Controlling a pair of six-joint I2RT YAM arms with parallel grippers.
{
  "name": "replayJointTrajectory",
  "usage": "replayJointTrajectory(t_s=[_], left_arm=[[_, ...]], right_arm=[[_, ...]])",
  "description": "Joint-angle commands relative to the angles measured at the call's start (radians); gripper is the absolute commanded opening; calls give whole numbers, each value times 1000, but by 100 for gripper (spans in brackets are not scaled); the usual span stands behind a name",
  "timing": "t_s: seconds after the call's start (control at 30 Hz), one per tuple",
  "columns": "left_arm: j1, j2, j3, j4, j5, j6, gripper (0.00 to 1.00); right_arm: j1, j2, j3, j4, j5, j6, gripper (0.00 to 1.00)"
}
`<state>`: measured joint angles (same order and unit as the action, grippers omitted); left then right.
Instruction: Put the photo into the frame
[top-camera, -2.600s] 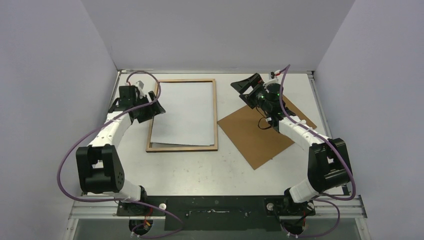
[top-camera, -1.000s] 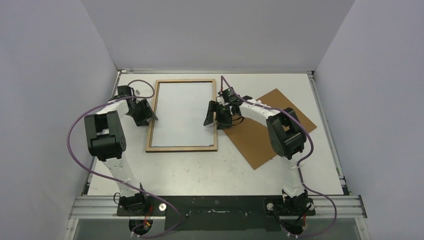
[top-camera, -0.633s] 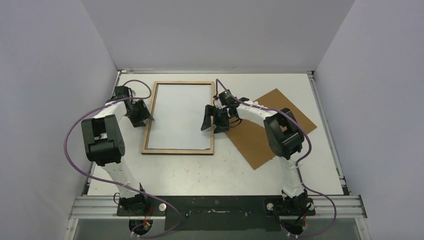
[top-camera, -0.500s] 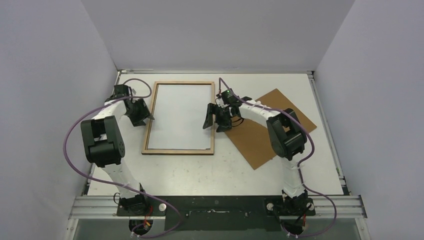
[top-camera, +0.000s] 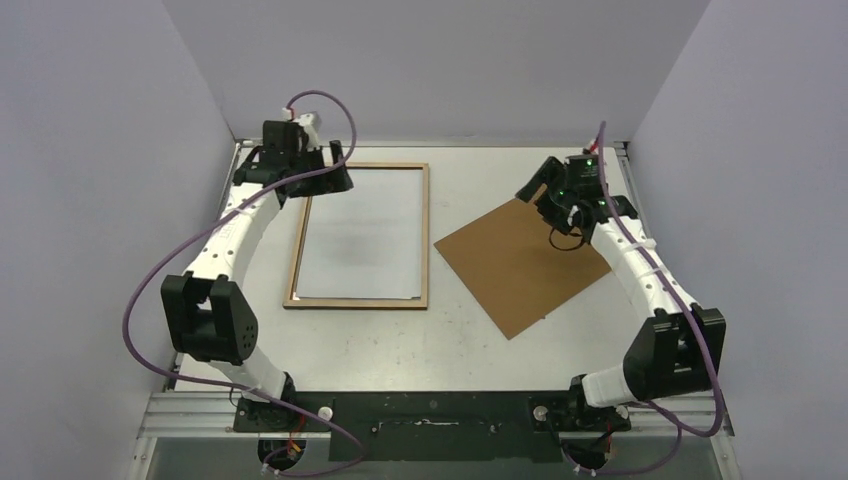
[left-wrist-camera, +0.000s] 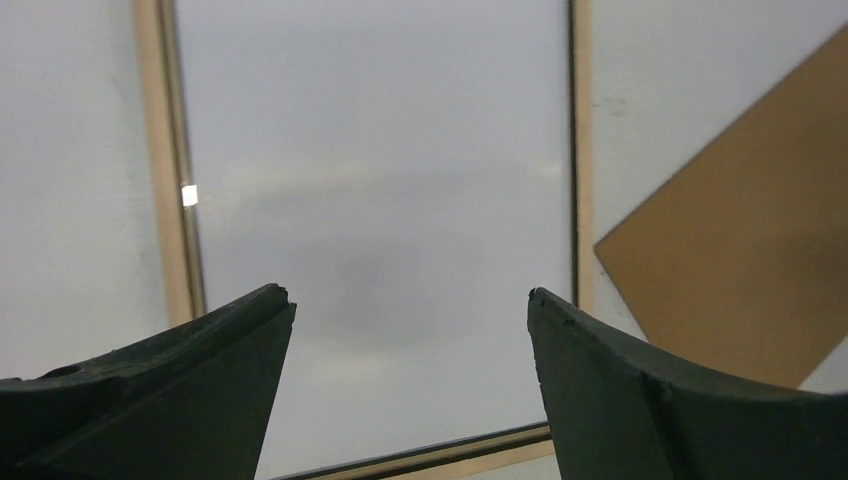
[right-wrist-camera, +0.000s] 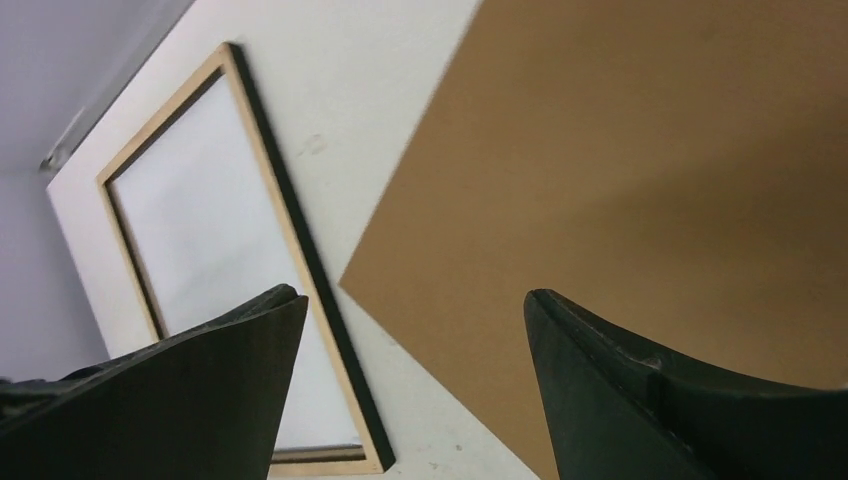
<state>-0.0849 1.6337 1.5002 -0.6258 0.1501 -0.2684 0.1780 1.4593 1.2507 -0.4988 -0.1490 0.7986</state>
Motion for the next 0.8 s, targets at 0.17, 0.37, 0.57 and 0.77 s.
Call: replayJointTrajectory(t_s=[0.17,0.37,0.57,0.77], left_arm=[[-251,169,163,205,214,-43,83],[-403,411,358,168,257,-38,77],[-447,578,520,111,236,-16,76],[-460,708,642,87,313,36,77]], right_arm=[[-174,-133,-221,-194,191,168,84],[-277,-166,-299,-319,235,217,87],[-316,-167,-335,-335,184,186,88],[-348,-152,-415,-239,54,163,93]])
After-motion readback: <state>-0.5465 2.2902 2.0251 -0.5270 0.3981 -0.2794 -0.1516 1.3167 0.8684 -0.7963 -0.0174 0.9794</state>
